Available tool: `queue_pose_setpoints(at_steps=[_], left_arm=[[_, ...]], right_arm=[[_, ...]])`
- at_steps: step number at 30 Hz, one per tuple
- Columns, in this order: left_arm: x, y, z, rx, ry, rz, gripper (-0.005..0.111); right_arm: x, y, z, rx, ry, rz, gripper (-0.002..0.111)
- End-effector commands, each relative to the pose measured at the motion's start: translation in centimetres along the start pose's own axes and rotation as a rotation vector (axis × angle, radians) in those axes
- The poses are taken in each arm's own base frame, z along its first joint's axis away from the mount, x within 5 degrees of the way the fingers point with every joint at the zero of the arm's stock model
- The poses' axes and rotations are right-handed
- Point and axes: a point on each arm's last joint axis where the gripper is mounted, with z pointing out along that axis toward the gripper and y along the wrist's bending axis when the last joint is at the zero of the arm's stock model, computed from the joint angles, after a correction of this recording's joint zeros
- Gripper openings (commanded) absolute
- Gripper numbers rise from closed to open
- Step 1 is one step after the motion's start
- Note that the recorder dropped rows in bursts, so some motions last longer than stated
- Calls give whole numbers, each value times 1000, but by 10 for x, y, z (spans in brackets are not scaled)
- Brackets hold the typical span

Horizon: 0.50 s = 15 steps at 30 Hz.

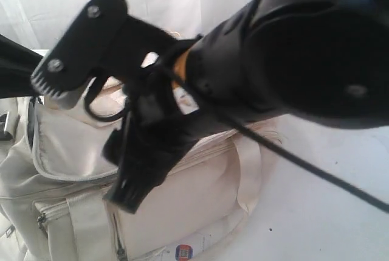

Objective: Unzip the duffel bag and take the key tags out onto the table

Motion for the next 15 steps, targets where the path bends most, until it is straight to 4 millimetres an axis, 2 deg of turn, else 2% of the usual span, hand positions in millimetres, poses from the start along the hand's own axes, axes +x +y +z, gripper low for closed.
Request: queue_pose_setpoints(at_steps=[1, 7, 12, 15], left_arm=[[-3, -8, 17, 142, 13, 16, 36], [0, -20, 54, 217, 194, 120, 58], [-1, -19, 67, 33, 522, 95, 60], [0, -26, 71, 11, 623, 151, 61]], right_arm=[[16, -13, -33, 105, 110, 138, 59], [24, -15, -45, 113, 157, 156, 58], [23, -14, -43, 112, 137, 150, 58], [24, -14, -40, 116, 118, 137, 58]])
